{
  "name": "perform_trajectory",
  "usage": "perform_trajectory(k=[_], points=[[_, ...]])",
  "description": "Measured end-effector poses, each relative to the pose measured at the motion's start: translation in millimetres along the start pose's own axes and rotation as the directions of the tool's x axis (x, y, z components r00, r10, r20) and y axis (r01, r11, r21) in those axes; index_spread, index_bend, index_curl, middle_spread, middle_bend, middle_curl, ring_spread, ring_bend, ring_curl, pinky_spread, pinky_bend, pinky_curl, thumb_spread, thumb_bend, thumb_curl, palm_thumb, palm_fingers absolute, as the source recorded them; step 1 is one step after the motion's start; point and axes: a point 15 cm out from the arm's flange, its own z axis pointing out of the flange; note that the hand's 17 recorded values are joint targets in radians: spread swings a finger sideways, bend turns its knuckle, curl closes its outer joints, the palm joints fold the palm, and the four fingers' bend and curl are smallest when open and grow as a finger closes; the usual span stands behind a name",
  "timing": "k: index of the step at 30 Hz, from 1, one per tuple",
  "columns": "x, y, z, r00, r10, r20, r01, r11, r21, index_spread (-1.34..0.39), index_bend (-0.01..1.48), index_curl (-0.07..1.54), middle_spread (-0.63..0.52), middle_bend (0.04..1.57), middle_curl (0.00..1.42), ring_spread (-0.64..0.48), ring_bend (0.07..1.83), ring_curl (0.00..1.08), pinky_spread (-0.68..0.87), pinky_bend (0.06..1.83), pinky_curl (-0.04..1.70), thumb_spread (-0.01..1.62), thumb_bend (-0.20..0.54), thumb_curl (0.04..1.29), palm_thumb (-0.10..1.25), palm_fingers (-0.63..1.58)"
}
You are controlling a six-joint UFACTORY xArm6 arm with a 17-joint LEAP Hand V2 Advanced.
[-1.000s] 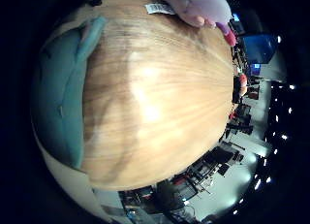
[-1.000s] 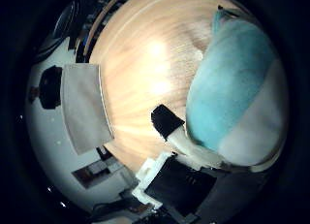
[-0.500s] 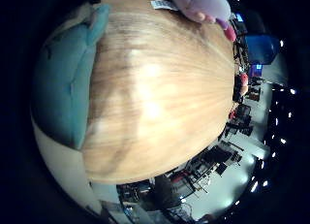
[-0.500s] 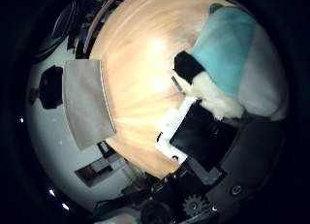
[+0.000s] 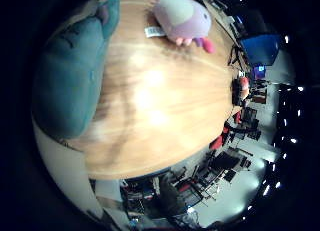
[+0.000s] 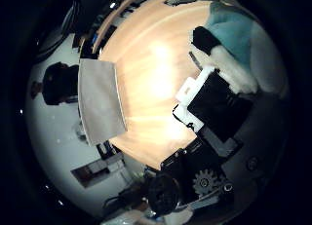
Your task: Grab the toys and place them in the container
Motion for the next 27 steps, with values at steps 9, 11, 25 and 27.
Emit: perform_trajectory(k=[9,11,25,27], points=[[-11.3,-16.3,-55.4,1.0,-0.017,-0.006,0.018,0.996,0.09,-0.55,0.37,0.52,-0.43,0.81,0.65,-0.32,1.21,0.48,-0.5,1.19,0.43,1.05,-0.013,0.5,1.07,1.22],[-18.7,-23.8,-71.5,1.0,-0.023,-0.008,0.024,0.992,0.125,-0.55,0.37,0.53,-0.43,0.82,0.65,-0.32,1.22,0.48,-0.51,1.18,0.43,1.05,-0.014,0.5,1.07,1.22],[-155.3,-52.2,-138.8,0.977,-0.214,-0.005,0.209,0.951,0.227,-0.57,0.38,0.61,-0.41,0.86,0.64,-0.32,1.21,0.47,-0.56,1.11,0.41,1.03,-0.016,0.5,1.06,1.21],[-187.3,-54.7,-146.9,0.966,-0.258,-0.001,0.251,0.939,0.235,-0.57,0.37,0.62,-0.41,0.86,0.64,-0.32,1.21,0.47,-0.56,1.1,0.41,1.03,-0.017,0.5,1.06,1.22]])
